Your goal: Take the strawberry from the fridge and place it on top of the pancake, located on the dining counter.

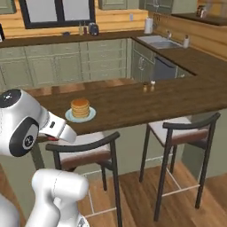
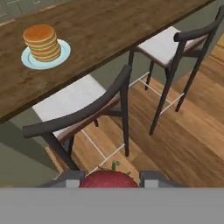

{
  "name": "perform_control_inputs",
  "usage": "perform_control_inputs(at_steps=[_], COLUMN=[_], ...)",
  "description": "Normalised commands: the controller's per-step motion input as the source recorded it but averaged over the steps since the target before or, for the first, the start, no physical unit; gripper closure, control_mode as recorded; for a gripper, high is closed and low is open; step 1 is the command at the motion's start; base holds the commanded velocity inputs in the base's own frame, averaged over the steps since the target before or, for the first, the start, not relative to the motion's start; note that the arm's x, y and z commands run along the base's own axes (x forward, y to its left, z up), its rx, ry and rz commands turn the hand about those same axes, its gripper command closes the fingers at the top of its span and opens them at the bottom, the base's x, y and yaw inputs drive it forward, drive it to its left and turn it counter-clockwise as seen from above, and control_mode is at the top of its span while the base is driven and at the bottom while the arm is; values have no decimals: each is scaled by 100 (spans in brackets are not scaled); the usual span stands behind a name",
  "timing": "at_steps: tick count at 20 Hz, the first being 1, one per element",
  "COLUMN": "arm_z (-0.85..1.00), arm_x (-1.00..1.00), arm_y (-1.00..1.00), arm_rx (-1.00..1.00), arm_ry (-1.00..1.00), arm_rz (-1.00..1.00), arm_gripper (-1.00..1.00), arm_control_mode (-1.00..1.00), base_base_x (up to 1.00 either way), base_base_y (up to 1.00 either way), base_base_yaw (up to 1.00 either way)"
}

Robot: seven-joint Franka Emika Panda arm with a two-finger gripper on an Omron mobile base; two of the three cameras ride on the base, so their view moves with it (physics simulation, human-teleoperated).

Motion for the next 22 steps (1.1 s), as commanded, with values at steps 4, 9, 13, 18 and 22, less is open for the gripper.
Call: perform_control_inputs(at_steps=[4, 9, 13, 18, 22], arm_z=[0, 0, 0, 0, 0], arm_x=[0, 0, 0, 0, 0], arm_y=[0, 0, 0, 0, 0], arm_rx=[0, 0, 0, 0, 0], arm_ry=[0, 0, 0, 0, 0], arm_rz=[0, 0, 0, 0, 0], arm_gripper=[100, 100, 100, 100, 100], arm_control_mode=[100, 100, 100, 100, 100], base_base_x=[13, 9, 35, 55, 35], base_base_y=[-54, -78, -59, 11, 57], base_base_yaw=[85, 60, 2, -6, 0])
